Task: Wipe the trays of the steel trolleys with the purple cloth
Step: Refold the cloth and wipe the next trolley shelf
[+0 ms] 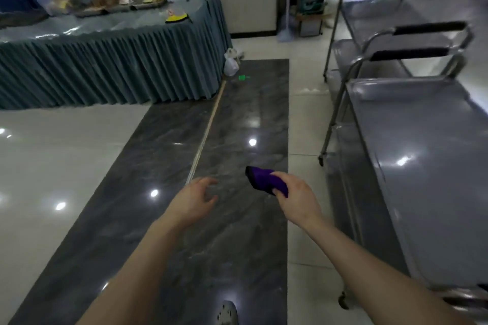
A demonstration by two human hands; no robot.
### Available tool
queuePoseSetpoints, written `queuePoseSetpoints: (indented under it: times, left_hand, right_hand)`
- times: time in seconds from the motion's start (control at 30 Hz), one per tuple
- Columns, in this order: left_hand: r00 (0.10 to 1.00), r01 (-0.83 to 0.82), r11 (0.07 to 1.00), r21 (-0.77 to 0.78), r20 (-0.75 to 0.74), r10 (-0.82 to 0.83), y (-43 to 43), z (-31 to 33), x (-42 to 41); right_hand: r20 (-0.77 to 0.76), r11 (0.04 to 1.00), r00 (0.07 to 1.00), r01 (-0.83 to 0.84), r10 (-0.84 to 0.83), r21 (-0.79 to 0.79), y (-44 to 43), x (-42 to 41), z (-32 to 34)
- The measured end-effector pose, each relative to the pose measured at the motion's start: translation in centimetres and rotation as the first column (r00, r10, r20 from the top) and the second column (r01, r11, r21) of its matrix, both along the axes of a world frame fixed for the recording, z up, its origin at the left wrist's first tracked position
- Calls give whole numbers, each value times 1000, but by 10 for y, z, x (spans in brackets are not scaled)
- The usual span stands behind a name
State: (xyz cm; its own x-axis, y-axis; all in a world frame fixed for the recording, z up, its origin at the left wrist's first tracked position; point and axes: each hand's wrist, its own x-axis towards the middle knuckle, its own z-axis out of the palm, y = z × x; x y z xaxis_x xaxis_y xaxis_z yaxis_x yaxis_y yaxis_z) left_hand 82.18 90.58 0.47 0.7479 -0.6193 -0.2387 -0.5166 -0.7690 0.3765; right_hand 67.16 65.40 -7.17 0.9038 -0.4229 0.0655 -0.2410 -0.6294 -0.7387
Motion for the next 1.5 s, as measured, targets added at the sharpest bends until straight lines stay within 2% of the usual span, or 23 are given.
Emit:
queuePoseSetpoints:
  times: [0.17, 0.3, 0.4, 0.53, 0.67, 0.8, 0.87, 0.97, 1.03, 1.1, 1.17, 1.23, 1.3, 1.4, 1.5]
  left_hand:
    - [977, 213, 976, -45, -12, -213, -41, -3, 73]
    - [922, 384, 923, -31, -31, -385, -81, -10, 108]
    - [886, 438, 892, -111, -112, -449, -113, -14, 114]
    - [820, 523, 846, -105, -211, -533, -183, -20, 120]
    - [748, 515, 845, -142, -408, -524, -270, -25, 115]
    - [693, 462, 874, -150, -554, -461, -342, -28, 126]
    - [690, 453, 879, -149, -565, -452, -373, -31, 140]
    - [714, 423, 888, -181, -536, -450, -411, -36, 160]
    - [683, 502, 848, -169, -524, -509, -433, -40, 167]
    - [625, 638, 760, -129, -489, -608, -453, -49, 175]
    - [564, 745, 660, -95, -437, -700, -471, -61, 187]
    - [490, 818, 568, -86, -413, -768, -489, -70, 203]
    - [408, 868, 488, -97, -421, -810, -513, -77, 222]
    - [302, 893, 423, -151, -494, -815, -547, -78, 252]
    - [214, 863, 438, -253, -603, -769, -574, -79, 281]
  right_hand:
    - [-16, 977, 977, 213, -214, -11, 1, 17, 7]
    - [60, 915, 918, 396, -392, -83, 3, 13, 6]
    - [46, 870, 873, 487, -485, -75, 2, -1, 2]
    - [-21, 803, 805, 589, -593, -85, -14, -5, -2]
    - [-39, 728, 728, 680, -684, -88, -44, 12, -14]
    - [-16, 661, 662, 748, -750, -59, -84, 64, -26]
    - [-9, 633, 633, 773, -774, -31, -100, 94, -32]
    - [-89, 678, 678, 734, -729, 35, -118, 122, -43]
    - [-132, 682, 696, 718, -705, 138, -129, 128, -50]
    - [-139, 607, 634, 770, -760, 197, -137, 127, -59]
    - [-160, 504, 533, 843, -831, 189, -146, 125, -72]
    - [-260, 419, 445, 895, -857, 152, -155, 130, -83]
    - [-354, 328, 375, 926, -857, 188, -170, 142, -92]
    - [-447, 175, 312, 931, -838, 322, -185, 174, -100]
    - [-474, -98, 222, 823, -852, 560, -196, 214, -106]
